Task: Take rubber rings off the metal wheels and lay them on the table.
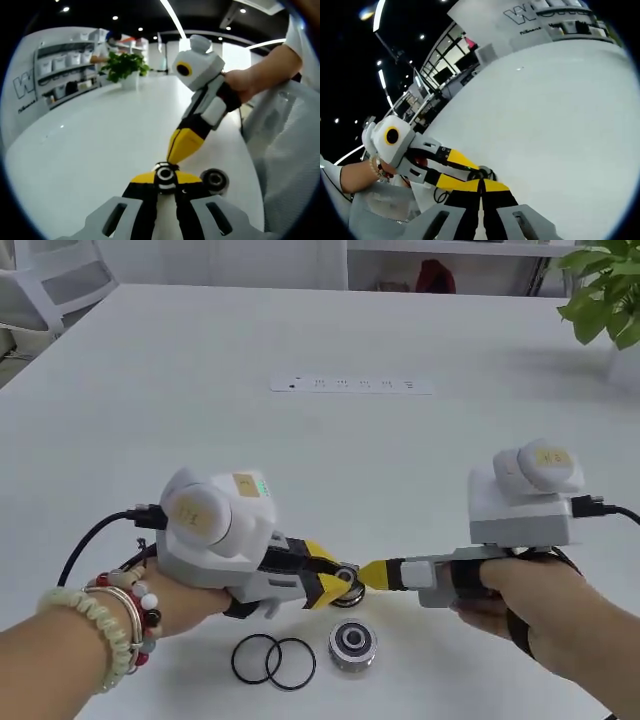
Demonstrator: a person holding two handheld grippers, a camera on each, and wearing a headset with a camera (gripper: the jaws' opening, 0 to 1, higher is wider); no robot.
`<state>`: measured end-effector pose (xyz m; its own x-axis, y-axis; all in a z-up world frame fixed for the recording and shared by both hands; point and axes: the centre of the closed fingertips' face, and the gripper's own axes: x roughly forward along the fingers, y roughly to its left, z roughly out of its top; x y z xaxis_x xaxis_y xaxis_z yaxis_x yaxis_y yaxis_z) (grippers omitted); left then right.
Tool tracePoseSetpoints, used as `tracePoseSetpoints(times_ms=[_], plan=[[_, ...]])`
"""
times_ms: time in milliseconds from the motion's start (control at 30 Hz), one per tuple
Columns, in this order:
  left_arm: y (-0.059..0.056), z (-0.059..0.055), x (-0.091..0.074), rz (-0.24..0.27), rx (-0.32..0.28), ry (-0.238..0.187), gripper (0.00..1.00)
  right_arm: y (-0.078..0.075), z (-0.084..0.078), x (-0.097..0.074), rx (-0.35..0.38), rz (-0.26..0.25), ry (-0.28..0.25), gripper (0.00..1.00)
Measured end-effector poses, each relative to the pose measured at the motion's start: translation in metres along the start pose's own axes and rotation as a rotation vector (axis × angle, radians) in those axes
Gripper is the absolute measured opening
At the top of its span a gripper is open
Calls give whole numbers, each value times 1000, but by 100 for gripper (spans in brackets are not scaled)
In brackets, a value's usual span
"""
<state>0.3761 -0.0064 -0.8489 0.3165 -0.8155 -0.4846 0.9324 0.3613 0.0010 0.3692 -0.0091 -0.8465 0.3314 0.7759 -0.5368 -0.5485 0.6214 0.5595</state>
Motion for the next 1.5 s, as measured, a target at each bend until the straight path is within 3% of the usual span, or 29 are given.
tracePoseSetpoints(times_ms=[667,700,733,767,800,900,1033,1100,1300,1433,1500], plan=[[-1,0,-1,-1,2,0,13,13,3,3,-58,45,-6,0],[-1,0,-1,0,1,0,13,23,14,4,-40,96,-64,0],[-1,0,-1,1,1,-1,13,34,15,3,-2,151,-63,0],[-1,0,-1,1,0,-1,13,28,14,2,-15,103,-53,0],[-1,0,-1,2,-1,-1,13,20,11,4,-86,56,-36,0],[-1,0,-1,2,-1,-2,13,19,10,5,-43,76,-43,0],[-1,0,-1,7,-15,-4,13,7,6,4,-48,16,-19,0],[0,1,-1,6,-65,-21,14,3,5,4,-38,8,-14,0],[-1,2,0,12,-63,-6,14,-2,3,3,-27,-19,-7,0],[-1,3,1,18,-101,41,14,-4,5,2,-15,-26,-14,0],[-1,3,3,24,-87,68,15,-4,6,1,-5,-22,-17,0]])
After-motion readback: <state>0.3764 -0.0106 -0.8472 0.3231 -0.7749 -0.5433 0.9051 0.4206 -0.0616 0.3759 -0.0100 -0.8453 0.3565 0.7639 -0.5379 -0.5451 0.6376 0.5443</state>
